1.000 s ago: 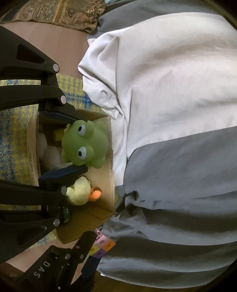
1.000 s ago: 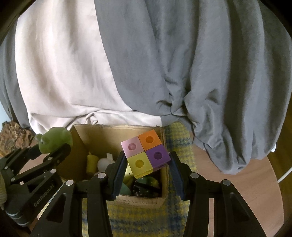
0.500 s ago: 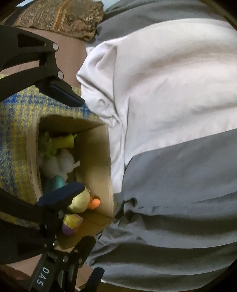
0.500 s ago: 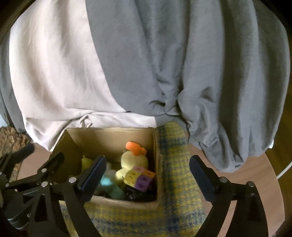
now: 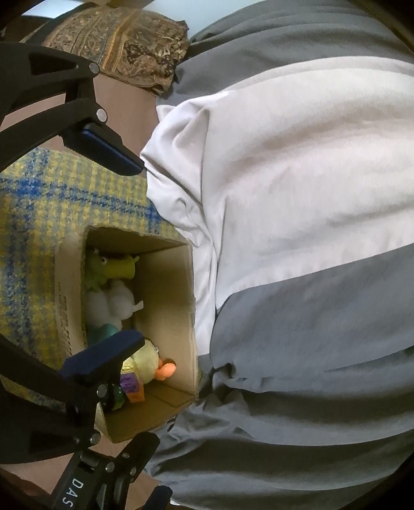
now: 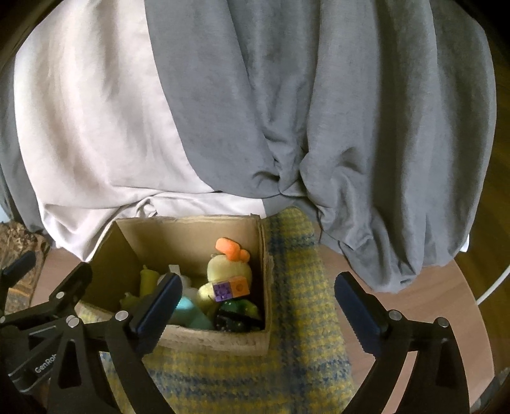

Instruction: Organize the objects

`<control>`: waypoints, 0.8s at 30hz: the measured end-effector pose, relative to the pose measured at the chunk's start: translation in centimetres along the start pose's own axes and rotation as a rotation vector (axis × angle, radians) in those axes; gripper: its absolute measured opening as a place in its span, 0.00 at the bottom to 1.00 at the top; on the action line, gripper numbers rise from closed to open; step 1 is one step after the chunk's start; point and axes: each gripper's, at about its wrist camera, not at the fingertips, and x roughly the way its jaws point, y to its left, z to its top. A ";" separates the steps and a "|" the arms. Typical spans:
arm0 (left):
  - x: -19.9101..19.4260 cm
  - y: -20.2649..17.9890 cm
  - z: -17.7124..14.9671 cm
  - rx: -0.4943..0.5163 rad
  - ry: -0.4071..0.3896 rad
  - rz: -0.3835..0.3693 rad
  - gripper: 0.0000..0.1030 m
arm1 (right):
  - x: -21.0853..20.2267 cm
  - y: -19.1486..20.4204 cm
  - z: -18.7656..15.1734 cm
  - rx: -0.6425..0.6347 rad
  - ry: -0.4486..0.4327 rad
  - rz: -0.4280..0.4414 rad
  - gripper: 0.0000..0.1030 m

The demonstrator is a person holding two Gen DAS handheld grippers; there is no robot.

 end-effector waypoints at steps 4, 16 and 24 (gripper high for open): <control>-0.8 0.4 -0.6 -0.001 -0.004 0.022 0.98 | -0.8 -0.1 -0.8 0.013 -0.009 0.002 0.96; -3.1 1.1 -3.7 -0.018 0.015 0.036 0.99 | -3.1 -0.3 -4.2 0.036 -0.003 0.002 0.96; -4.9 1.4 -6.5 -0.035 0.012 0.019 0.99 | -4.9 -0.3 -6.6 0.031 -0.017 -0.006 0.96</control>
